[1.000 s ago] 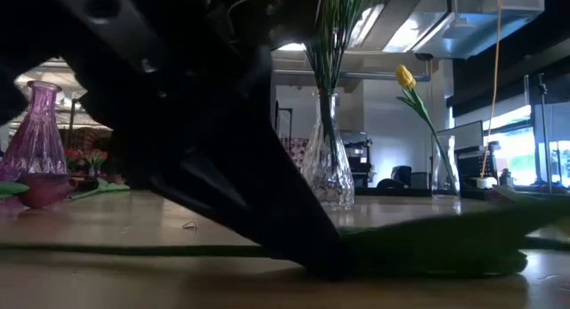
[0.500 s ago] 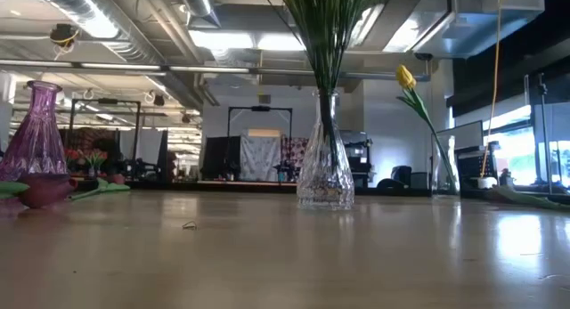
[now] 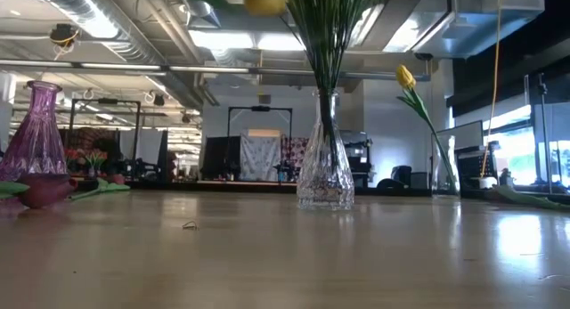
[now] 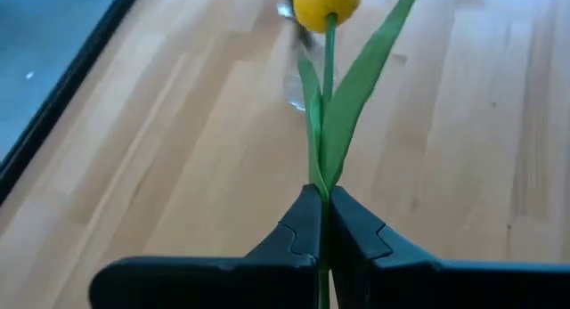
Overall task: Sort flowers into vase by color
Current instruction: Put the yellow tulip into the top transparent vase
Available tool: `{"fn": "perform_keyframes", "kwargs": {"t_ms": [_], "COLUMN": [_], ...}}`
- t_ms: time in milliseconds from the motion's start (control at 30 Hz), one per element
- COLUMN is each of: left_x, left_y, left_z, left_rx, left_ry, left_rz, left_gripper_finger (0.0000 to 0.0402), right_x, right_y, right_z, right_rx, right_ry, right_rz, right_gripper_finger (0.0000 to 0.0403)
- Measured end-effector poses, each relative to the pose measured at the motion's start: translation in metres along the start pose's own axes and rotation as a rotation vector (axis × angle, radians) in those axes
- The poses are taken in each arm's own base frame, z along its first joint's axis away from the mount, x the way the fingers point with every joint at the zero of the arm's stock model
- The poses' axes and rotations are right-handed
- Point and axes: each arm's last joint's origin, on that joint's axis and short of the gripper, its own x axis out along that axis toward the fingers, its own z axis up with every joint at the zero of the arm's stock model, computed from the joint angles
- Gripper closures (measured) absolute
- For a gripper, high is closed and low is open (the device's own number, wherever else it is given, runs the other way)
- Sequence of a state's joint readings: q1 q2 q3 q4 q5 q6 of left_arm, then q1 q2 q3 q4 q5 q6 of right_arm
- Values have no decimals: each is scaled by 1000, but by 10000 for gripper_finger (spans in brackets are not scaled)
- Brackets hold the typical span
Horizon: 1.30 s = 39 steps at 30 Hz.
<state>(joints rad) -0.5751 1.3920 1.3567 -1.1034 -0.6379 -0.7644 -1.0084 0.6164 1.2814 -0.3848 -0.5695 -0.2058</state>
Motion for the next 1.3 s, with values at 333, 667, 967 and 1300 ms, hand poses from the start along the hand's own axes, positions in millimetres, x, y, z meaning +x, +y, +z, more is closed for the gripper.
{"fn": "perform_keyframes", "kwargs": {"t_ms": [333, 667, 967, 1300], "left_x": [-64, -94, -44, -13], "left_y": [76, 124, 161, 215], "left_z": [19, 110, 149, 157], "left_rx": [-453, -509, -478, -511], "left_ry": [-480, -1045, -1191, -1177], "left_rz": [157, 77, 56, 126], "left_gripper_finger": [401, 401, 401, 401], "right_x": [22, 74, 125, 207], "right_y": [-12, -37, -52, -35], "right_z": [3, -26, -45, -62], "right_rx": [-5, 95, 19, 78], "right_ry": [-94, -66, -200, -275], "right_rz": [64, 199, 298, 437], "right_gripper_finger": [150, 150, 150, 150]}}
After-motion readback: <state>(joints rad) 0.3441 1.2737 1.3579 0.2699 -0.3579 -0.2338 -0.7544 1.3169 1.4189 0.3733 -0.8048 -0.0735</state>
